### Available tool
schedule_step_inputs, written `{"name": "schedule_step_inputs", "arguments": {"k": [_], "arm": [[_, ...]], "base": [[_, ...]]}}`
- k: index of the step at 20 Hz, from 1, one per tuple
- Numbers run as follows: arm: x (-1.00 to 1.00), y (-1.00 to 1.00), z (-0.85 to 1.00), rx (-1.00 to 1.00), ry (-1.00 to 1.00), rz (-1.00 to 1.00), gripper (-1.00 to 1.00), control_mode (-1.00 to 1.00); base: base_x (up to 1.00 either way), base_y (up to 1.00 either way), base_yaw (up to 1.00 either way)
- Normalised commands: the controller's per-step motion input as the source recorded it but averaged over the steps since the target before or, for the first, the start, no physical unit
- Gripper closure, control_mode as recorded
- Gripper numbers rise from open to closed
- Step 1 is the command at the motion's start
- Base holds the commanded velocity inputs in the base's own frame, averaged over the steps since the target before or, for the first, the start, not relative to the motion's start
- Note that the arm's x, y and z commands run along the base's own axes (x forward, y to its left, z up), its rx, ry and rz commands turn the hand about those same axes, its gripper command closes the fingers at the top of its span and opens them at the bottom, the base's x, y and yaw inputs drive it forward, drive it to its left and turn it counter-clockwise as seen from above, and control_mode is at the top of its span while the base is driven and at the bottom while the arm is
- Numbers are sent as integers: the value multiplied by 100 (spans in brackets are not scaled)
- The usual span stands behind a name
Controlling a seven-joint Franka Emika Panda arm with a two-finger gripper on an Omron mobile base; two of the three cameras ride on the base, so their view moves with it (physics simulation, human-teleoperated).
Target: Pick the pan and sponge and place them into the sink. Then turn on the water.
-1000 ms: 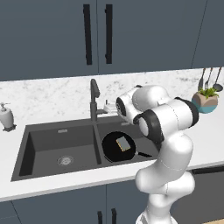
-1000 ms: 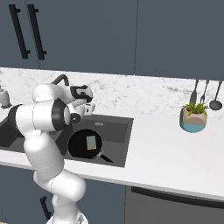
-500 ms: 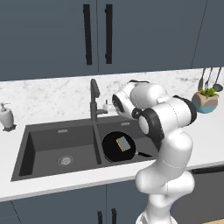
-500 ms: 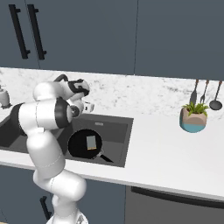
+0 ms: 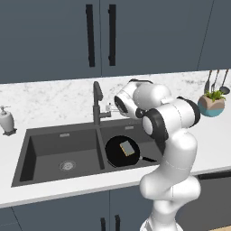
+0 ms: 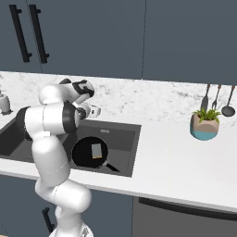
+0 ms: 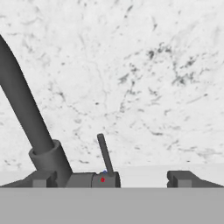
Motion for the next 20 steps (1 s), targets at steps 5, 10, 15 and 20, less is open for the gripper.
{"name": "schedule_step_inputs", "arguments": {"k": [5,10,15,20], "arm": [[13,0,-10,0,0,0,-100,-100],[2,0,-20,0,0,0,-100,-100],[2,0,-19,0,0,0,-100,-100],[7,1,-22,0,0,0,-100,-100]], "base": [[0,0,0],[0,0,0],[0,0,0],[0,0,0]]}}
